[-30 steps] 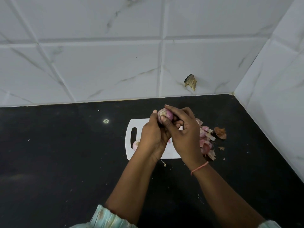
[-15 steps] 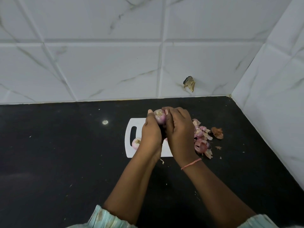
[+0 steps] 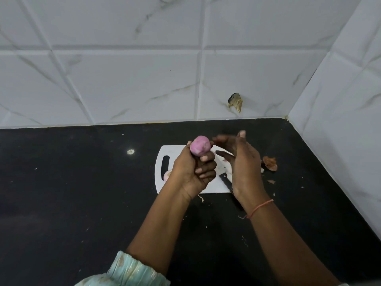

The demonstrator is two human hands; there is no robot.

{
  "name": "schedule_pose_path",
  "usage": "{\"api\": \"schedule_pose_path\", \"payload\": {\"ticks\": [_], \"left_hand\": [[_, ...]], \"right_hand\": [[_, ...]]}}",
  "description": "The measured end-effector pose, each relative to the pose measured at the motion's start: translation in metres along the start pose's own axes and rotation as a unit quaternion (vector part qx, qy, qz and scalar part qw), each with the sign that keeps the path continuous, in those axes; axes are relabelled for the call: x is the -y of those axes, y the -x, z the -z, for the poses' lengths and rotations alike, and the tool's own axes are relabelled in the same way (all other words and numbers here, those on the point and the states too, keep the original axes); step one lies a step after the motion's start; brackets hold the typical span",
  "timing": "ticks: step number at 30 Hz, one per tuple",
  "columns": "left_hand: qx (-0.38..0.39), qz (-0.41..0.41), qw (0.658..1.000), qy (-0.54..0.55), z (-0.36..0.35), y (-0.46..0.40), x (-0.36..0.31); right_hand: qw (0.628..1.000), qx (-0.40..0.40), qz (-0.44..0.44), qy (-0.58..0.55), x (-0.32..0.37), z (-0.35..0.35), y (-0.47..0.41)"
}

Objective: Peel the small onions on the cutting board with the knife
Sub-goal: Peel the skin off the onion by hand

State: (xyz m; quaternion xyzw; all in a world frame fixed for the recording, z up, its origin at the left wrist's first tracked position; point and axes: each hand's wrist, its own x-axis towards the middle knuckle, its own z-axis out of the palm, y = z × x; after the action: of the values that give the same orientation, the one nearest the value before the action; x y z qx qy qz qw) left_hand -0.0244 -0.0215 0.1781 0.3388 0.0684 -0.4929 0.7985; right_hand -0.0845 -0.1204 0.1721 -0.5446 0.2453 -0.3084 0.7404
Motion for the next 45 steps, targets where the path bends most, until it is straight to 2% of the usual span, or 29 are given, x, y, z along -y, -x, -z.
{"api": "schedule_pose_path", "payload": {"ticks": [1, 3, 5, 7, 10, 14, 17, 20, 22, 24, 28, 33, 35, 37, 39, 40, 41, 43, 45], "left_hand": [[0.003, 0.000, 1.000, -0.004, 0.000, 0.000, 0.001], [0.009, 0.001, 1.000, -0.002, 0.000, -0.002, 0.003], [0.017, 0.007, 1.000, -0.017, 0.000, -0.002, 0.006], [0.028, 0.017, 0.997, -0.065, 0.000, 0.000, 0.006], [0.029, 0.024, 0.993, -0.115, 0.004, -0.001, 0.003], [0.032, 0.034, 0.993, -0.109, 0.008, -0.005, 0.007], [0.050, 0.048, 0.994, -0.082, 0.010, -0.008, 0.009], [0.046, 0.047, 0.995, -0.078, 0.009, -0.010, 0.009], [0.022, 0.040, 0.996, -0.082, 0.008, -0.010, 0.009], [0.009, 0.038, 0.996, -0.081, 0.007, -0.008, 0.010], [0.023, 0.058, 0.996, -0.064, 0.004, -0.007, 0.008], [0.071, 0.115, 0.991, -0.023, 0.004, -0.004, 0.008], [0.097, 0.138, 0.986, 0.013, 0.004, -0.003, 0.007], [0.107, 0.141, 0.984, 0.035, 0.004, -0.002, 0.008], [0.099, 0.126, 0.986, 0.038, 0.002, -0.001, 0.009], [0.085, 0.113, 0.990, 0.027, 0.002, 0.000, 0.009], [0.075, 0.100, 0.992, 0.001, 0.001, 0.002, 0.009], [0.066, 0.070, 0.989, -0.114, -0.001, 0.004, 0.010], [0.040, 0.027, 0.968, -0.244, -0.003, 0.005, 0.010]], "right_hand": [[0.998, 0.057, 0.017, 0.002, 0.002, 0.002, 0.001], [0.981, 0.168, 0.060, 0.082, 0.005, 0.003, 0.003], [0.963, 0.204, 0.077, 0.157, 0.005, 0.003, 0.003], [0.967, 0.172, 0.098, 0.157, 0.004, 0.003, 0.002], [0.972, 0.165, 0.092, 0.142, 0.002, -0.003, 0.003], [0.977, 0.073, 0.084, 0.181, -0.001, -0.011, -0.001], [0.981, 0.042, 0.062, 0.178, 0.000, -0.007, -0.013], [0.985, 0.109, 0.049, 0.128, 0.004, 0.000, -0.015], [0.964, 0.190, 0.059, 0.173, 0.008, 0.003, -0.011], [0.943, 0.231, 0.094, 0.221, 0.007, 0.005, -0.009], [0.953, 0.208, 0.106, 0.194, 0.004, 0.005, -0.010], [0.972, 0.106, 0.092, 0.189, 0.002, 0.002, -0.016], [0.991, 0.061, 0.046, 0.112, 0.003, 0.002, -0.017], [0.993, 0.097, 0.016, 0.067, 0.008, 0.004, -0.015], [0.972, 0.199, 0.026, 0.123, 0.013, 0.009, -0.011], [0.958, 0.239, 0.033, 0.153, 0.015, 0.010, -0.009], [0.954, 0.244, 0.040, 0.170, 0.014, 0.010, -0.008], [0.967, 0.190, 0.050, 0.162, 0.014, 0.009, -0.008], [0.980, 0.132, 0.045, 0.139, 0.014, 0.007, -0.009]]}}
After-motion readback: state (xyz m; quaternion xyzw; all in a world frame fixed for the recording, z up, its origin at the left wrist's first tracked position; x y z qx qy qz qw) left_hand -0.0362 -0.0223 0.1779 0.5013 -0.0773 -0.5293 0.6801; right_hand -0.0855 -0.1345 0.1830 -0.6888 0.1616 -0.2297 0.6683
